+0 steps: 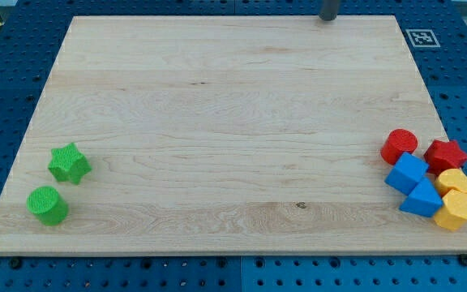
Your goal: Point your arm towards center side of board
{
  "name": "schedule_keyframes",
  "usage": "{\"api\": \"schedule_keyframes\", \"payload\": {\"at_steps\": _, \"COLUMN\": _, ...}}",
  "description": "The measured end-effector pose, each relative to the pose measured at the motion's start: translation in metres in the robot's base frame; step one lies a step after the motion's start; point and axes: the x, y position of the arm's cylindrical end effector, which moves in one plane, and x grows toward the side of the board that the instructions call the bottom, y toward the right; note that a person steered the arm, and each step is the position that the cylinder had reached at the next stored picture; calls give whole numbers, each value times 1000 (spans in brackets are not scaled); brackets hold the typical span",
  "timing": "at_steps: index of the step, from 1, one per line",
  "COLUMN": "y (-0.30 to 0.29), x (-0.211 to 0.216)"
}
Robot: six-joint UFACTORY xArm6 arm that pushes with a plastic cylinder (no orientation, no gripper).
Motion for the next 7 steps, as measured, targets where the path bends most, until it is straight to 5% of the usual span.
{"api": "schedule_keyframes", "payload": {"at_steps": 7, "y": -16, "x": 0}}
